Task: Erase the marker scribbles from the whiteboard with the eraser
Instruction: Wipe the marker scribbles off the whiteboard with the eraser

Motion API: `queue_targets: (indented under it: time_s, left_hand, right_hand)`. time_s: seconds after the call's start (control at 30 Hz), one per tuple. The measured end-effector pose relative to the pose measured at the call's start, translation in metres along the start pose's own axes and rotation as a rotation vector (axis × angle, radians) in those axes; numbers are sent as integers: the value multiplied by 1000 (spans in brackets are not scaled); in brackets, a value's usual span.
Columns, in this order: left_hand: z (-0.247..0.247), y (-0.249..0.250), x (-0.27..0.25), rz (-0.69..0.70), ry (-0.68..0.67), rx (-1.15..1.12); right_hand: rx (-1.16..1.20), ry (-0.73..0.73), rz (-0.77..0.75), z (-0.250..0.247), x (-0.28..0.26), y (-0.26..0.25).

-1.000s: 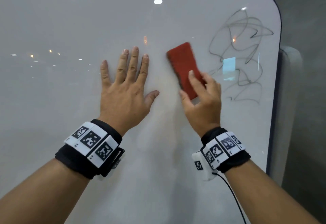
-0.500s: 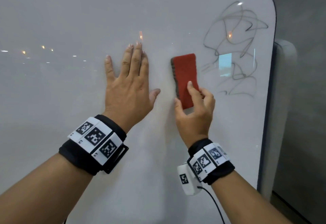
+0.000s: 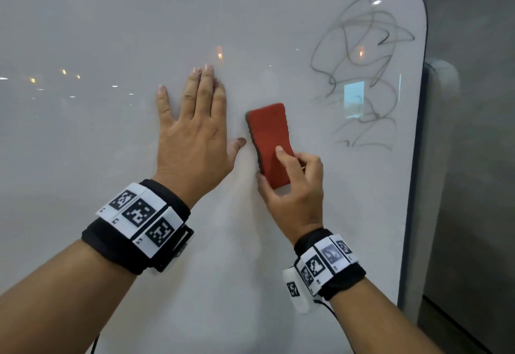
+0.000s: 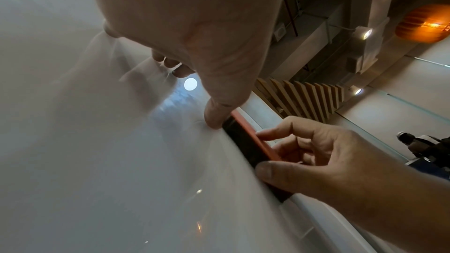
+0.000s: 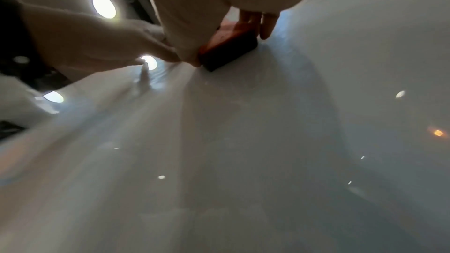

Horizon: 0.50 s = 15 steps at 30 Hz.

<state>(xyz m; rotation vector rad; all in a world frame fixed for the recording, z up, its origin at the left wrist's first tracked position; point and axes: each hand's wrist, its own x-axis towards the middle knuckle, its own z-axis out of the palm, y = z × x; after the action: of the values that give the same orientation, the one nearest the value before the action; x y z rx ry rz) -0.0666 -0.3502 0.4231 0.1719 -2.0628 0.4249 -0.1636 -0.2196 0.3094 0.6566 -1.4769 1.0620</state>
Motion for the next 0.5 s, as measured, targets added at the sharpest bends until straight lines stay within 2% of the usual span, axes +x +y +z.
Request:
queue_targets:
  time_s: [0.03,0.13,0.17,0.2,0.3,0.37,0.5]
  left_hand:
    - [-1,0,0,-2,-5,-2]
    - [-4,6,-1,18,-32,-15]
    - [-5,11,-2,46,-38,-37]
    - [-6,17,-2,84,-43,-71]
    - [-9,40,3,195,-54,-162]
    - [-9,50,7,228,-85,-167]
    - [-4,60,7,153,-75,-208]
  right_hand:
    - [-17,34,32,-2,3,10]
    - [101,199,349,0,12,15]
    - [126,209,380,2,12,7]
    - [137,180,356,4,11,-2]
    - [191,7,117,4,-1,-17]
    - [216,-25,22,0,-4,-11]
    - [191,-14,-31,-8,0,5]
